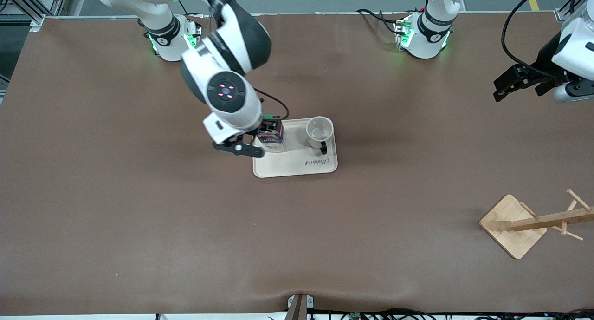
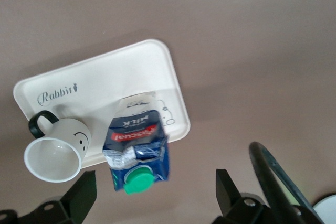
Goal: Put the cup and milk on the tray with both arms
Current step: 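Carry the milk carton with the right gripper onto the tray, then open the right gripper and withdraw it from the milk carton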
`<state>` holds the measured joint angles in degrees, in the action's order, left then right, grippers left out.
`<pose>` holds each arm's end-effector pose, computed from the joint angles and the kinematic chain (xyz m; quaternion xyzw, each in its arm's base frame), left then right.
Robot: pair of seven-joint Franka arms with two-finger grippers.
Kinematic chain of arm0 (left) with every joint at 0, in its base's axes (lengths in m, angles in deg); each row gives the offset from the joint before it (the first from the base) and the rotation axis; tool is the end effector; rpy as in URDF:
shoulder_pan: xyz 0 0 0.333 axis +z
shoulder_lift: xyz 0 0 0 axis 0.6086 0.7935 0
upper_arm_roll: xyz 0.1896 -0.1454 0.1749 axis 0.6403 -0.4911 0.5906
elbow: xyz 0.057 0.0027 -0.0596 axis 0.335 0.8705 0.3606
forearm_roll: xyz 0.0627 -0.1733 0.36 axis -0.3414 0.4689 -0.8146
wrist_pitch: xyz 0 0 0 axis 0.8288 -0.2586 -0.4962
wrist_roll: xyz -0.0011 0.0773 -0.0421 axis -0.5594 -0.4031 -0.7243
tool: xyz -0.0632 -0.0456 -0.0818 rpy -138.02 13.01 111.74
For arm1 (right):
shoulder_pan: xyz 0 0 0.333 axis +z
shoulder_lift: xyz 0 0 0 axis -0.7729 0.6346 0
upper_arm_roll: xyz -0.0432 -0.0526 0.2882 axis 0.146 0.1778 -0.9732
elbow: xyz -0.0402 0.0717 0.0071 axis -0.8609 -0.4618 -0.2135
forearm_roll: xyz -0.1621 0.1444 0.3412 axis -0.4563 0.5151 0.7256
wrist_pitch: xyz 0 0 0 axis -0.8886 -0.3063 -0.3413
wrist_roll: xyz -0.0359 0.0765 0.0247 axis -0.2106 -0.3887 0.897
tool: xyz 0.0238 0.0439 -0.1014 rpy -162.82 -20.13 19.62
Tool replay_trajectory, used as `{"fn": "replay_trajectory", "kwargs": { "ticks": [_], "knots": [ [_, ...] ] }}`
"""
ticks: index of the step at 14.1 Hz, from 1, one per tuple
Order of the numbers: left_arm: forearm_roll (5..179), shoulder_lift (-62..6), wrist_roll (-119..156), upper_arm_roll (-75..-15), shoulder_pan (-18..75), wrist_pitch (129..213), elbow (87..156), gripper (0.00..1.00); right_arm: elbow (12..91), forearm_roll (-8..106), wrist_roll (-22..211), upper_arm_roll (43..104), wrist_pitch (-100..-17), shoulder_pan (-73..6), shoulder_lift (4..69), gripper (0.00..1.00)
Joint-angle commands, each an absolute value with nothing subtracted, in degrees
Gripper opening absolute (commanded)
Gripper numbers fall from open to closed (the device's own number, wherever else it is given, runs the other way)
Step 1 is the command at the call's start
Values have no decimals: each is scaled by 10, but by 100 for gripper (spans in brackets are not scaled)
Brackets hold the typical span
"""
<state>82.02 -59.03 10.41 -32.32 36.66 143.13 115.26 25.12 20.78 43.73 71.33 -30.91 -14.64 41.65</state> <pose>0.5350 -0.0630 0.6168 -0.9975 -0.0692 -0.0100 0.0091 0.5565 0.3890 0.4348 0.9850 -0.1152 -0.1274 0.0190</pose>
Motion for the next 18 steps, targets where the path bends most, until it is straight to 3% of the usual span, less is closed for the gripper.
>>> {"fn": "replay_trajectory", "kwargs": {
  "ticks": [1, 5, 9, 15, 18],
  "knots": [
    [828, -596, 81, -368, 405, 1436, 1157, 100, 197, 204, 443, 712, -256, -184, 418, 100],
    [827, -597, 80, -368, 405, 1436, 1158, 100, 223, 155, 541, 714, -250, -190, 330, 100],
    [826, -597, 80, -368, 406, 1439, 1158, 100, 375, 113, 590, 715, -298, -198, 218, 100],
    [821, -597, 81, -370, 405, 1445, 1158, 100, 406, 112, 925, 717, -280, -360, 178, 100],
    [820, -597, 81, -370, 405, 1445, 1159, 100, 399, 111, 952, 717, -258, -426, 160, 100]
  ]
}}
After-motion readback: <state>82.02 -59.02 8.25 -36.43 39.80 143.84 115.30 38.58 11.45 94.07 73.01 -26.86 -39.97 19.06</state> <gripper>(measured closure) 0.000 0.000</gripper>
